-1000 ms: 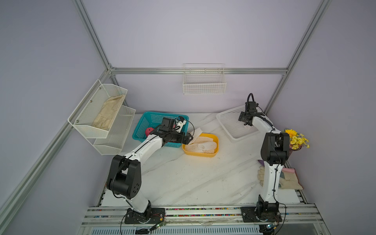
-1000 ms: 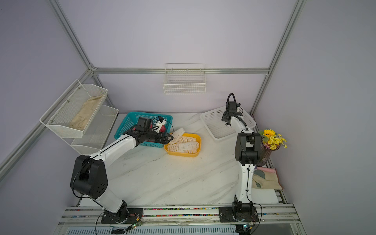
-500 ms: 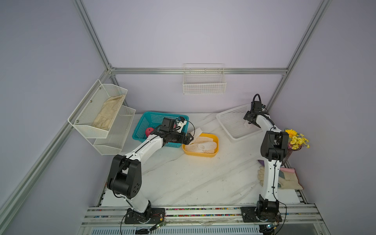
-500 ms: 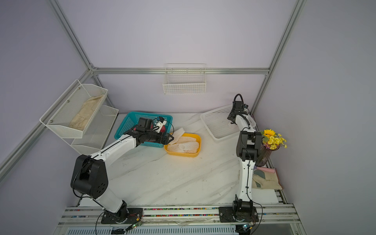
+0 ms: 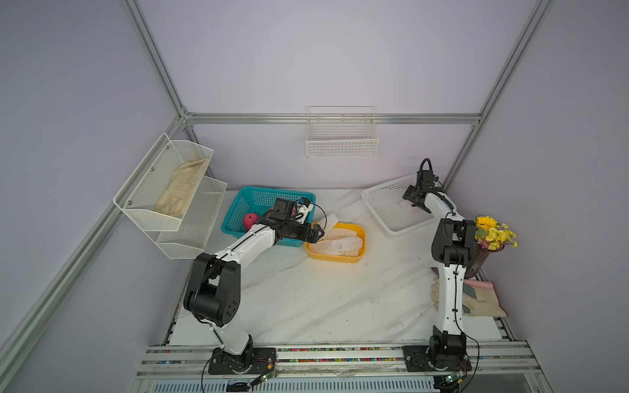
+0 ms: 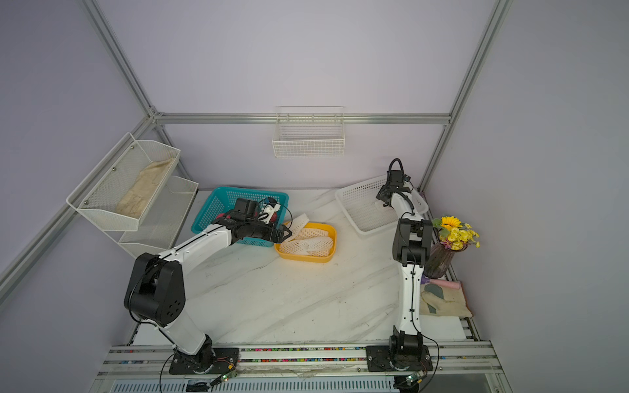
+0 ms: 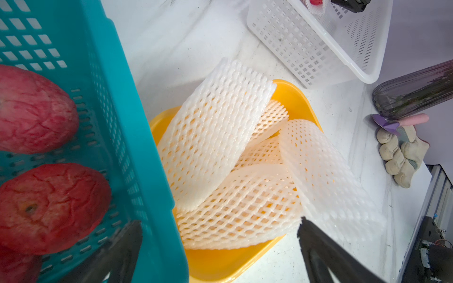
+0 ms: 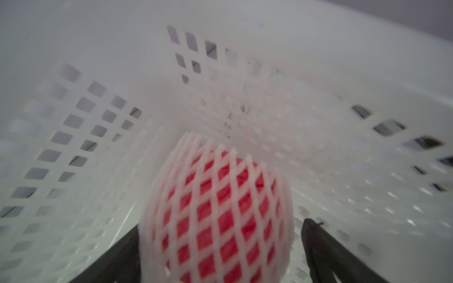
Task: Remove foam nets from apples
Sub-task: Pick up the apple from the basket.
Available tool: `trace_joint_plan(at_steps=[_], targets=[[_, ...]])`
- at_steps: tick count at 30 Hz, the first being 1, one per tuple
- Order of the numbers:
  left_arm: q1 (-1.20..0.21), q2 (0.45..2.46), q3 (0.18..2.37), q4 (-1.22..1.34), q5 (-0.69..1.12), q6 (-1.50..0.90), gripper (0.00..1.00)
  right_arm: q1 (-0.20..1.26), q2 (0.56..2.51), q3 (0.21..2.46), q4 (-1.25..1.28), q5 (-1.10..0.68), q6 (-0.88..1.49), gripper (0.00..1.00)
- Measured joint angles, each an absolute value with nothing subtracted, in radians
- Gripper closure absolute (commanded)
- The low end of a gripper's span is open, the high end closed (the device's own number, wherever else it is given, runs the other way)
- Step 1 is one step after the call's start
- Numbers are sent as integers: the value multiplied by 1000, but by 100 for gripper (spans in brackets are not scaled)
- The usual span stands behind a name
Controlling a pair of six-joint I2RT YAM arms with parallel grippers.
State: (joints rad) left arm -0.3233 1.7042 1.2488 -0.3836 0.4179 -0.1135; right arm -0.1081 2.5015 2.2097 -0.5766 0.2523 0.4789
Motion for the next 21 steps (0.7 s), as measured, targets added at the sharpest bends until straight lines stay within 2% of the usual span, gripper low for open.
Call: trace_joint_plan(at_steps=[7,21], targets=[[-323,1707,1249,-383,418,-117,0,-109,2535,2208,-516,257,503,4],[-323,1707,1249,-383,417,-121,0,-111,2530,2157,-406,241,535,33]])
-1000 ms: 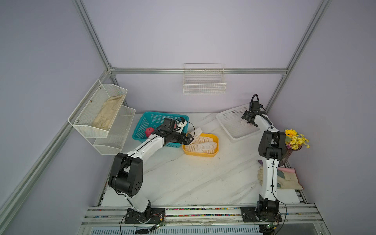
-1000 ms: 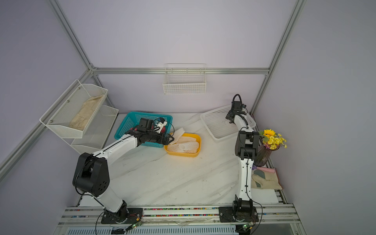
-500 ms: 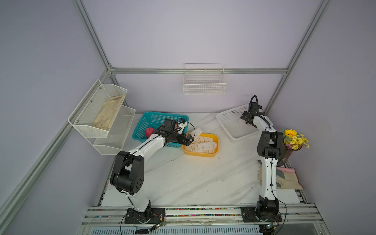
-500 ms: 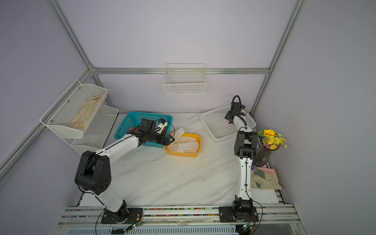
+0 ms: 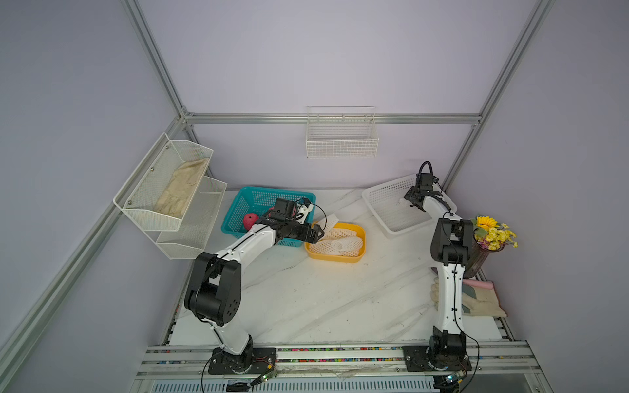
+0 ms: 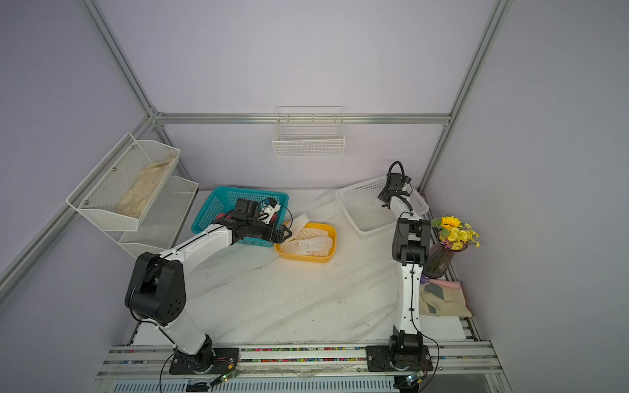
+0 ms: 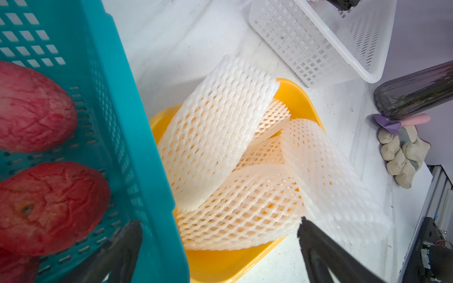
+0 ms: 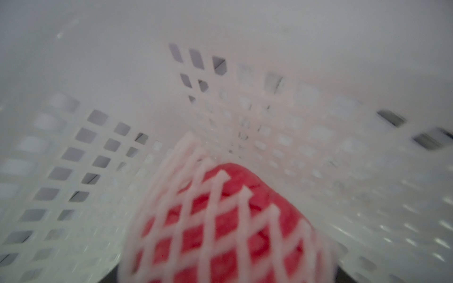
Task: Remove foam nets from apples
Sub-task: Pick up the apple from the basket.
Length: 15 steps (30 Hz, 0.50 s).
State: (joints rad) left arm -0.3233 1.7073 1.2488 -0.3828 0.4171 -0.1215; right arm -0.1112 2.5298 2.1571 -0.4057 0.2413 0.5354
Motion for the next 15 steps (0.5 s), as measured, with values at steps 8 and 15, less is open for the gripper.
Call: trace_joint_plan(at_steps=[8,15], targets=[[-323,1707,1249,-383,417,-121,0,-100,2420,1987,-366,239,535,34],[-323,1672,1243,-385,415,-113,0,-41,2182,1767,-264,248,539,34]])
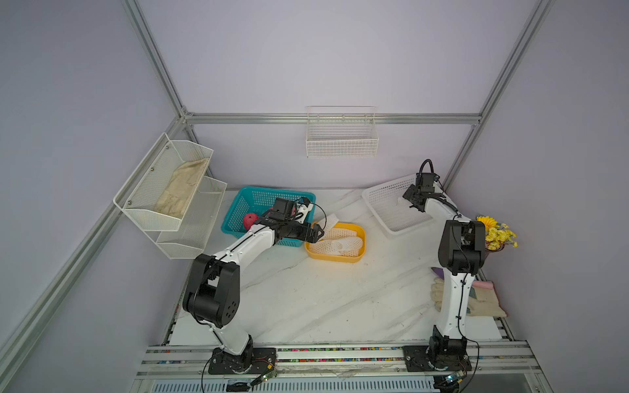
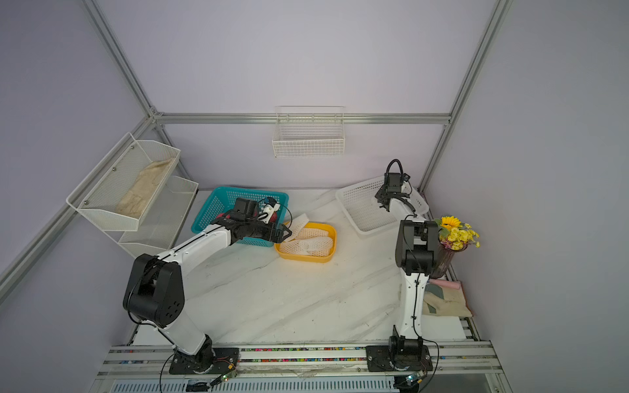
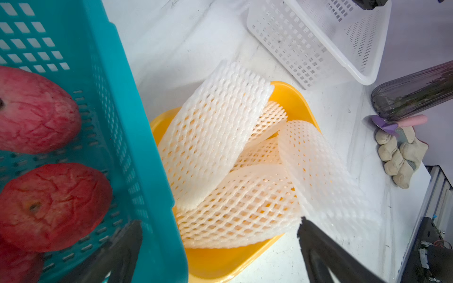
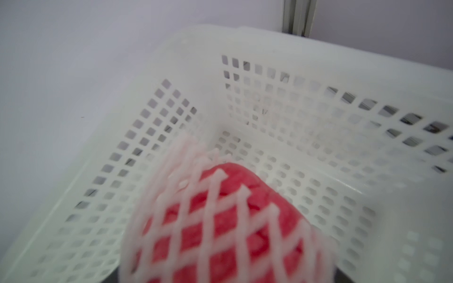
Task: Remove foam nets from apples
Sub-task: Pick up the apple from the basket, then place the apple at the center of the board.
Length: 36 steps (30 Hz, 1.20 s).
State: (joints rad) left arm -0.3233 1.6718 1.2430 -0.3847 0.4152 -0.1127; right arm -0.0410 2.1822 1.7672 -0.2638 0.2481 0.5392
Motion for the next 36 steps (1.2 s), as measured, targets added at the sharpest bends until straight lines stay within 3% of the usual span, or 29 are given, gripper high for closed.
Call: trace_joint_plan(at_steps=[12,25,36], targets=[[-334,1530,1155,-382,413,-88,0,127,1915,1487,-204,324,576,33],[-416,1365,1052,-381,398,-81,0,418,1444,1150,-481,390,789,33],[-493,1201,892,-374,341,-62,0,570,1390,944,-667,360,991,31]])
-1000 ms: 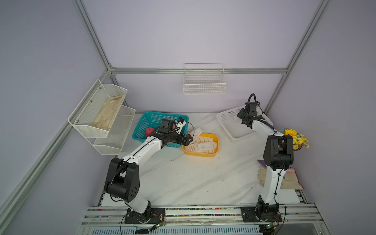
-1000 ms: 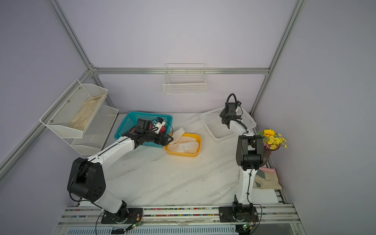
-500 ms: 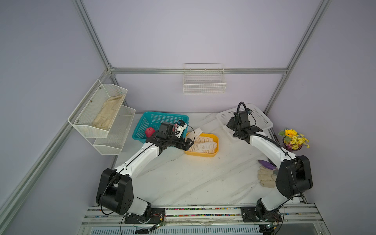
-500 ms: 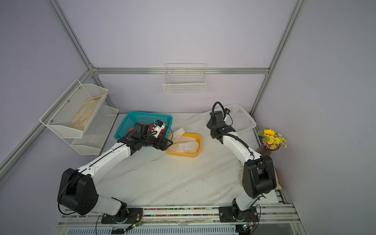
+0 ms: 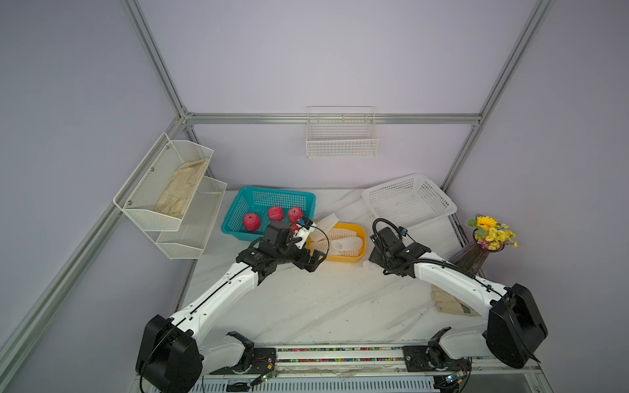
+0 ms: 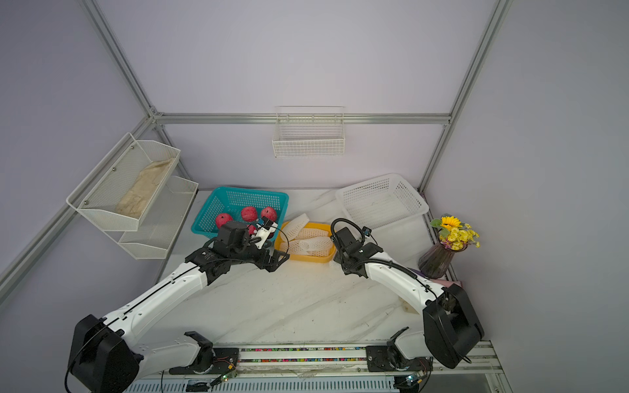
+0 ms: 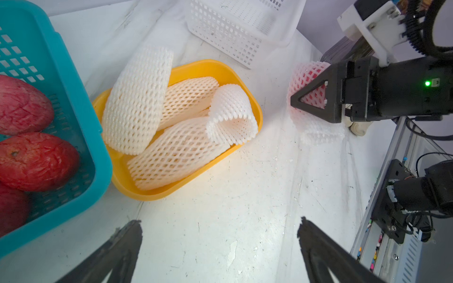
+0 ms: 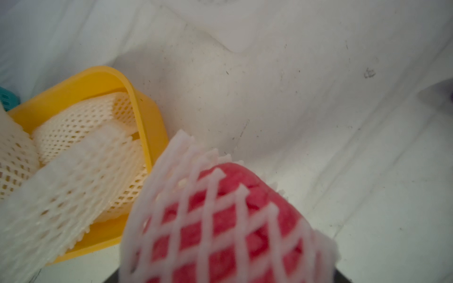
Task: Remove foam nets from apples
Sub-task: Place the apple at the center of the board.
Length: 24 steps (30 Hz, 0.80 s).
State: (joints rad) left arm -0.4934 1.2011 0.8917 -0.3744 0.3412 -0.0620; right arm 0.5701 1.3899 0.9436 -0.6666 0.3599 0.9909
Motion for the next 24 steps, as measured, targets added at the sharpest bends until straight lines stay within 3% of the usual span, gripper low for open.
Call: trace_joint_plan(at_steps=[13,20,24], targets=[[-640,1182,805,-299,291,30,0,569,1502,915,-677,268,1015,23],[-676,1203,785,-217,311,82,0,569,1556,893,-657,245,1039,15],[-677,1238,772,-176,328,99,0,569,1579,899,-648,247,1039,5]])
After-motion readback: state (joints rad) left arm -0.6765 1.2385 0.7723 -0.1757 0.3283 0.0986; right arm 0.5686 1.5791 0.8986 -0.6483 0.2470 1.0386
